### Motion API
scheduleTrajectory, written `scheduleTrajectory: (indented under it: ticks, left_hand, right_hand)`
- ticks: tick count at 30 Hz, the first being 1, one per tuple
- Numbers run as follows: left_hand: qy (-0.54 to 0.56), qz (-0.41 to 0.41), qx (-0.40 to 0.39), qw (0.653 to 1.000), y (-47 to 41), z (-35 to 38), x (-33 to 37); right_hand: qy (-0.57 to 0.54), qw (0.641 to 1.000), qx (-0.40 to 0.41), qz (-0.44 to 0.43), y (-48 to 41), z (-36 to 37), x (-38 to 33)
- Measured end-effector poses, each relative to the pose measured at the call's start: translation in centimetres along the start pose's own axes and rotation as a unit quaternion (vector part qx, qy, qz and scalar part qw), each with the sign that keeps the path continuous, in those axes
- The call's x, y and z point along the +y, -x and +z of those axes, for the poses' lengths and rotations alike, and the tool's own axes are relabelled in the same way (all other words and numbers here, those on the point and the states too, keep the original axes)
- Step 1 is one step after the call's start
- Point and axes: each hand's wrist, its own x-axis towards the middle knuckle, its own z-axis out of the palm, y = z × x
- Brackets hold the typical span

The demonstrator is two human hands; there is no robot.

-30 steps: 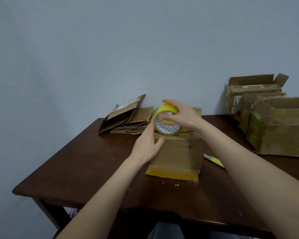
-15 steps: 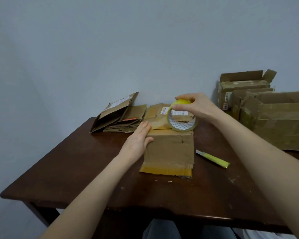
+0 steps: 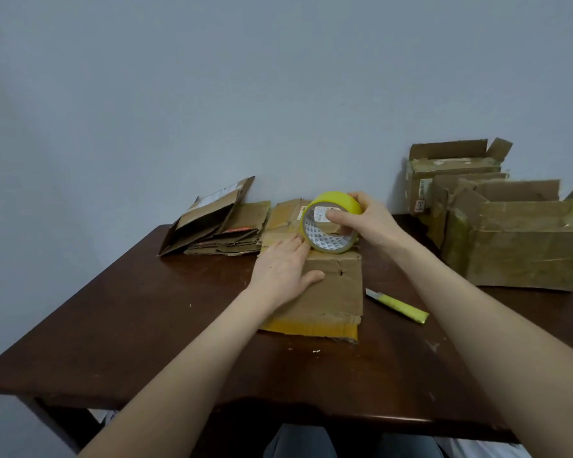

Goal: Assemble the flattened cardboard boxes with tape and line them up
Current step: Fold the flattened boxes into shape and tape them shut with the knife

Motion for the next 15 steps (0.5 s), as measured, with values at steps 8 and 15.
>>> scheduleTrajectory:
  ticks: [8,15]
  left_hand:
    - [0.011,0.007,-0.044,0.999,0.3,0.1,-2.1]
    - [0.037,-0.004,-0.049,0.998,0.4,0.3,-3.7]
  right_hand:
    - [0.098,0.994,0.027,-0.037,-1.1,-1.2,-0.8]
    - [0.212,0.975,0.036,-0.047,-0.6,-4.1,-2.2]
